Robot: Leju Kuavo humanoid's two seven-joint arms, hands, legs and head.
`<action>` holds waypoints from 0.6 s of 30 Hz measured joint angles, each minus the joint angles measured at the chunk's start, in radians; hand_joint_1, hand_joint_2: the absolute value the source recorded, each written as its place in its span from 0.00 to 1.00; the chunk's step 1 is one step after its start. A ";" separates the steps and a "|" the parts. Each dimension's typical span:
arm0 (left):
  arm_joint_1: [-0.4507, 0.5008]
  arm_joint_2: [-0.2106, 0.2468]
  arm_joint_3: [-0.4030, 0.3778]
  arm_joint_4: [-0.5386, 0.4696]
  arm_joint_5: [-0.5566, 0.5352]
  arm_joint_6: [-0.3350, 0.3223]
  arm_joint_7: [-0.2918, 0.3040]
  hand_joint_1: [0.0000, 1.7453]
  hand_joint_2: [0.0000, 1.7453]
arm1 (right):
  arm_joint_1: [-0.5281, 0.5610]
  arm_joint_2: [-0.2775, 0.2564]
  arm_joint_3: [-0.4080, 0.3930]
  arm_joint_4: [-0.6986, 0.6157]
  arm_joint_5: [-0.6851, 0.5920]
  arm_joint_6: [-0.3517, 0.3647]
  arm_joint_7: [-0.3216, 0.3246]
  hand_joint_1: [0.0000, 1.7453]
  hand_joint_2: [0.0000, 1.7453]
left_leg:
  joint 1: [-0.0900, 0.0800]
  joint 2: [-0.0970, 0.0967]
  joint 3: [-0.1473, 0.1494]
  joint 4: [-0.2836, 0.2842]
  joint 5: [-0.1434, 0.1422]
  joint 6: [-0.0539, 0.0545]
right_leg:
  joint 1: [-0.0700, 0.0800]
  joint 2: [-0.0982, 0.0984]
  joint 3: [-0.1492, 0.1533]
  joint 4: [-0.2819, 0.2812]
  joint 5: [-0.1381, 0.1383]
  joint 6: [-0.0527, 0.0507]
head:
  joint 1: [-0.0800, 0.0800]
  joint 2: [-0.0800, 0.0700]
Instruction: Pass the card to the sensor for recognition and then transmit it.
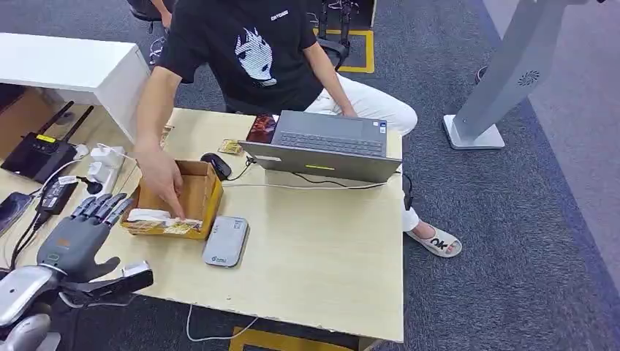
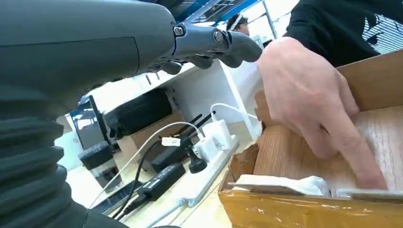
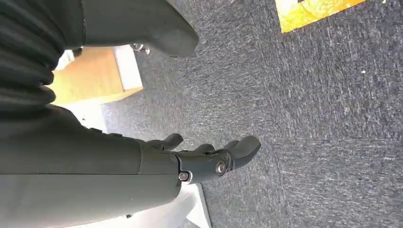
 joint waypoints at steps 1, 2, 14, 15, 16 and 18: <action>0.000 -0.003 0.000 0.001 -0.008 0.004 0.003 0.00 1.00 | 0.000 0.000 -0.001 0.000 0.001 0.000 0.000 0.00 1.00 | 0.000 0.000 0.000 0.000 0.000 0.000 | 0.000 0.000 0.000 0.000 0.000 0.000 | 0.000 0.000; 0.000 -0.006 0.000 0.002 -0.022 0.012 0.008 0.00 1.00 | 0.000 0.000 -0.002 0.000 0.001 0.000 0.000 0.00 1.00 | 0.000 0.000 0.000 0.000 0.000 0.000 | 0.000 0.000 0.000 0.000 0.000 0.000 | 0.000 0.000; -0.046 -0.082 -0.001 0.087 -0.065 0.105 -0.022 0.00 1.00 | -0.007 0.002 -0.007 0.000 0.021 0.011 0.000 0.00 1.00 | 0.000 0.000 0.000 0.000 0.000 0.000 | 0.000 0.000 0.000 0.000 0.000 0.000 | 0.000 0.000; -0.047 -0.089 -0.001 0.091 -0.067 0.108 -0.023 0.00 1.00 | -0.007 0.002 -0.007 0.000 0.022 0.011 -0.001 0.00 1.00 | 0.000 0.000 0.000 0.000 0.000 0.000 | 0.000 0.000 0.000 0.000 0.000 0.000 | 0.000 0.000; -0.048 -0.095 -0.001 0.098 -0.068 0.110 -0.023 0.00 1.00 | -0.008 0.002 -0.007 0.000 0.022 0.011 -0.002 0.00 1.00 | 0.000 0.000 0.000 0.000 0.000 0.000 | 0.000 0.000 0.000 0.000 0.000 0.000 | 0.000 0.000; -0.049 -0.105 -0.001 0.106 -0.068 0.113 -0.023 0.00 1.00 | -0.008 0.002 -0.008 0.000 0.024 0.011 -0.003 0.00 1.00 | 0.000 0.000 0.000 0.000 0.000 0.000 | 0.000 0.000 0.000 0.000 0.000 0.000 | 0.000 0.000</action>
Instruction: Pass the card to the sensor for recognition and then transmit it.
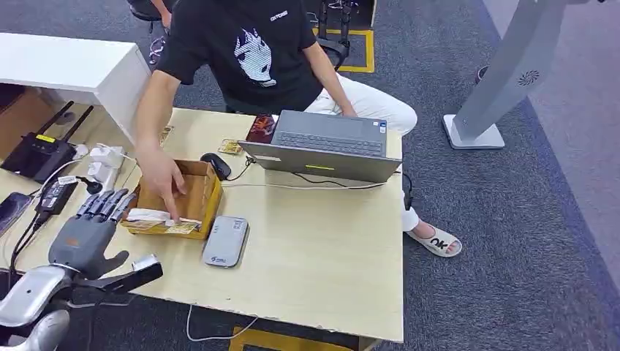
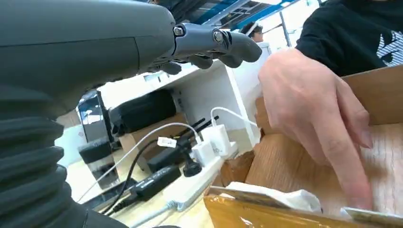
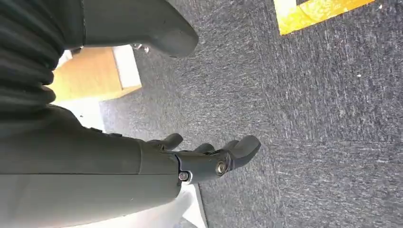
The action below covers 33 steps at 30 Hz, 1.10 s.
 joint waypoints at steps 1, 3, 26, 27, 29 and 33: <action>-0.001 -0.004 0.000 0.003 0.000 0.001 0.000 0.00 1.00 | 0.000 0.000 0.000 0.000 0.001 0.000 0.000 0.00 1.00 | 0.000 0.000 0.000 0.000 0.000 0.000 | 0.000 0.000 0.000 0.000 0.000 0.000 | 0.000 0.000; -0.003 -0.013 0.000 0.012 0.000 0.006 0.000 0.00 1.00 | -0.001 0.000 0.000 0.000 0.005 0.000 0.000 0.00 1.00 | 0.000 0.000 0.000 0.000 0.000 0.000 | 0.000 0.000 0.000 0.000 0.000 0.000 | 0.000 0.000; -0.040 -0.058 0.001 0.110 0.007 0.023 -0.010 0.22 1.00 | -0.002 0.000 0.000 0.000 0.018 0.003 -0.003 0.00 1.00 | 0.000 0.000 0.000 0.000 0.000 0.000 | 0.000 0.000 0.000 0.000 0.000 0.000 | 0.000 0.000; -0.042 -0.059 0.001 0.112 0.006 0.024 -0.010 0.22 1.00 | -0.002 0.000 0.000 0.000 0.018 0.003 -0.003 0.00 1.00 | 0.000 0.000 0.000 0.000 0.000 0.000 | 0.000 0.000 0.000 0.000 0.000 0.000 | 0.000 0.000; -0.045 -0.061 0.001 0.117 0.001 0.027 -0.011 0.23 1.00 | -0.002 0.000 0.000 0.000 0.022 0.005 -0.002 0.00 1.00 | 0.000 0.000 0.000 0.000 0.000 0.000 | 0.000 0.000 0.000 0.000 0.000 0.000 | 0.000 0.000; -0.061 -0.067 0.001 0.134 -0.012 0.035 -0.014 0.35 1.00 | -0.002 0.000 0.000 0.000 0.029 0.007 -0.003 0.00 1.00 | 0.000 0.000 0.000 0.000 0.000 0.000 | 0.000 0.000 0.000 0.000 0.000 0.000 | 0.000 0.000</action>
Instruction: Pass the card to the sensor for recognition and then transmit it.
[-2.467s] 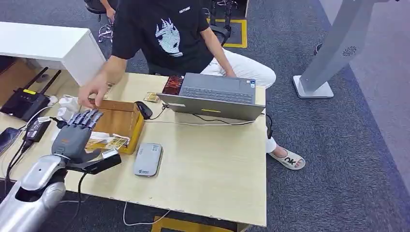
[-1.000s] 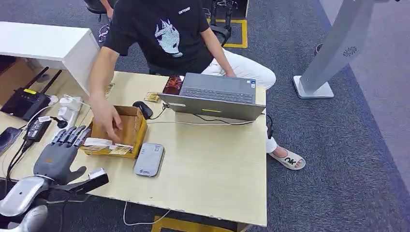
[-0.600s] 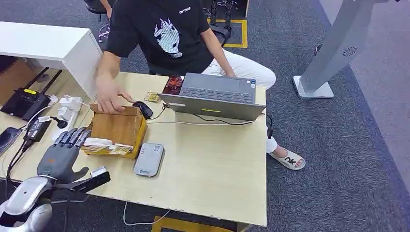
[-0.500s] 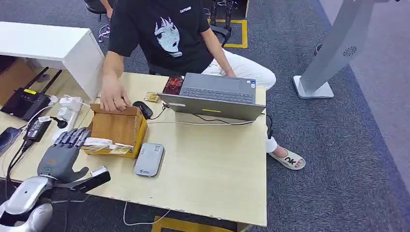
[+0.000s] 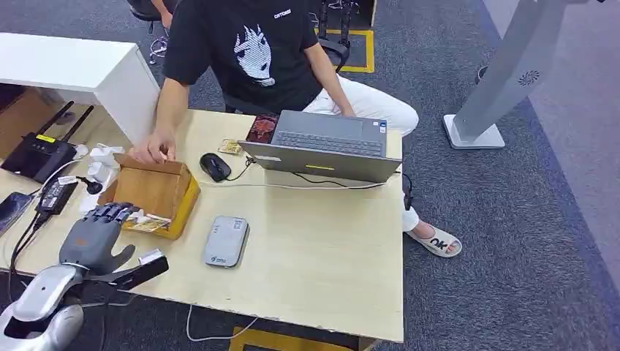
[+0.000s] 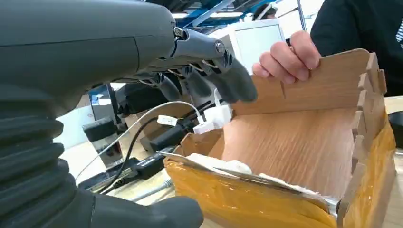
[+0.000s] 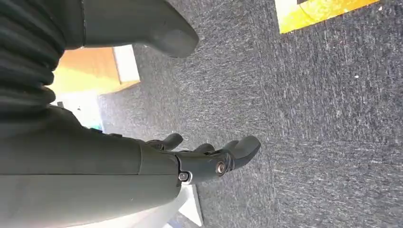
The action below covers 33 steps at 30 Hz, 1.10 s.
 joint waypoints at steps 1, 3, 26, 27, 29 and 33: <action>-0.006 -0.002 0.000 0.006 -0.004 0.000 -0.003 0.35 1.00 | 0.000 0.000 0.000 0.000 0.002 0.001 0.000 0.00 1.00 | 0.000 0.000 0.000 0.000 0.000 0.000 | 0.000 0.000 0.000 0.000 0.000 0.000 | 0.000 0.000; -0.017 -0.005 0.000 0.017 -0.010 0.002 -0.007 0.70 1.00 | 0.000 0.000 0.000 0.000 0.004 0.001 -0.002 0.00 1.00 | 0.000 0.000 0.000 0.000 0.000 0.000 | 0.000 0.000 0.000 0.000 0.000 0.000 | 0.000 0.000; -0.092 -0.043 -0.010 0.106 -0.032 0.003 -0.013 0.37 1.00 | -0.002 0.000 0.000 0.000 0.020 0.011 -0.001 0.00 1.00 | 0.000 0.000 0.000 0.000 0.000 0.000 | 0.000 0.000 0.000 0.000 0.000 0.000 | 0.000 0.000; -0.092 -0.043 -0.010 0.108 -0.032 0.003 -0.013 0.37 1.00 | -0.002 0.000 0.000 0.000 0.020 0.011 -0.001 0.00 1.00 | 0.000 0.000 0.000 0.000 0.000 0.000 | 0.000 0.000 0.000 0.000 0.000 0.000 | 0.000 0.000; -0.092 -0.043 -0.010 0.111 -0.032 0.003 -0.013 0.33 1.00 | -0.002 0.000 0.000 0.000 0.020 0.011 -0.001 0.00 1.00 | 0.000 0.000 0.000 0.000 0.000 0.000 | 0.000 0.000 0.000 0.000 0.000 0.000 | 0.000 0.000; -0.092 -0.042 -0.010 0.114 -0.031 0.004 -0.013 0.30 1.00 | -0.002 0.000 0.000 0.000 0.020 0.011 -0.002 0.00 1.00 | 0.000 0.000 0.000 0.000 0.000 0.000 | 0.000 0.000 0.000 0.000 0.000 0.000 | 0.000 0.000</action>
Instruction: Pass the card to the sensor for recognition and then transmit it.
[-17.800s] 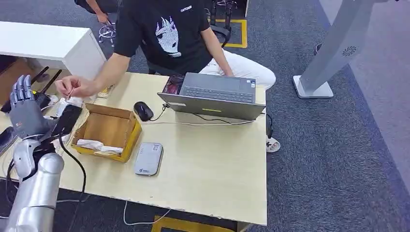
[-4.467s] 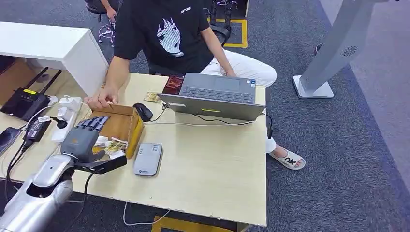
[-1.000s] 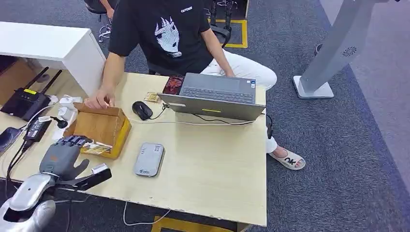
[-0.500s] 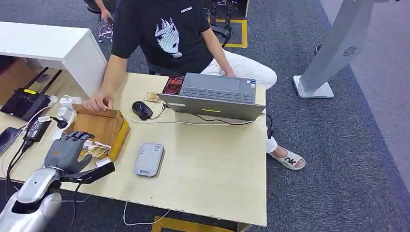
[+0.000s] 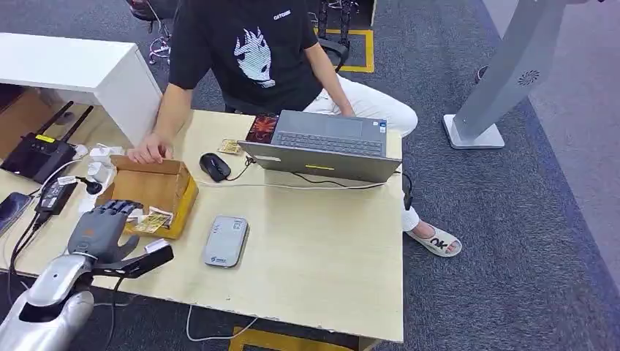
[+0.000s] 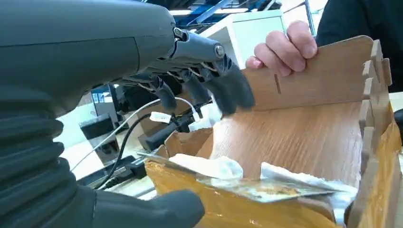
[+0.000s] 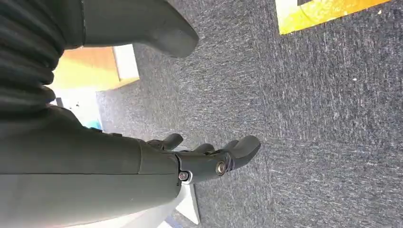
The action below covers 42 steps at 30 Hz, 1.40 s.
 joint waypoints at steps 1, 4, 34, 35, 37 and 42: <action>0.000 0.000 0.000 0.000 0.002 0.000 0.000 0.31 1.00 | 0.000 0.000 -0.001 0.000 0.000 0.000 0.000 0.00 1.00 | 0.000 0.000 0.000 0.000 0.000 0.000 | 0.000 0.000 0.000 0.000 0.000 0.000 | 0.000 0.000; -0.001 0.001 0.000 -0.002 0.006 0.002 0.003 0.31 1.00 | 0.000 0.000 -0.005 0.000 0.000 -0.002 -0.002 0.00 1.00 | 0.000 0.000 0.000 0.000 0.000 0.000 | 0.000 0.000 0.000 0.000 0.000 0.000 | 0.000 0.000; -0.003 0.011 0.000 -0.020 0.014 0.002 0.006 0.42 1.00 | -0.003 0.000 -0.021 0.000 0.003 -0.005 -0.002 0.00 1.00 | 0.000 0.000 0.000 0.000 0.000 0.000 | 0.000 0.000 0.000 0.000 0.000 0.000 | 0.000 0.000; -0.003 0.011 0.000 -0.020 0.014 0.002 0.006 0.42 1.00 | -0.003 0.000 -0.021 0.000 0.003 -0.005 -0.002 0.00 1.00 | 0.000 0.000 0.000 0.000 0.000 0.000 | 0.000 0.000 0.000 0.000 0.000 0.000 | 0.000 0.000; -0.003 0.011 0.000 -0.020 0.014 0.002 0.006 0.39 1.00 | -0.003 0.000 -0.022 0.000 0.003 -0.005 -0.002 0.00 1.00 | 0.000 0.000 0.000 0.000 0.000 0.000 | 0.000 0.000 0.000 0.000 0.000 0.000 | 0.000 0.000; -0.002 0.011 0.000 -0.020 0.012 0.002 0.006 0.38 1.00 | -0.003 0.000 -0.022 0.000 0.005 -0.005 -0.002 0.00 1.00 | 0.000 0.000 0.000 0.000 0.000 0.000 | 0.000 0.000 0.000 0.000 0.000 0.000 | 0.000 0.000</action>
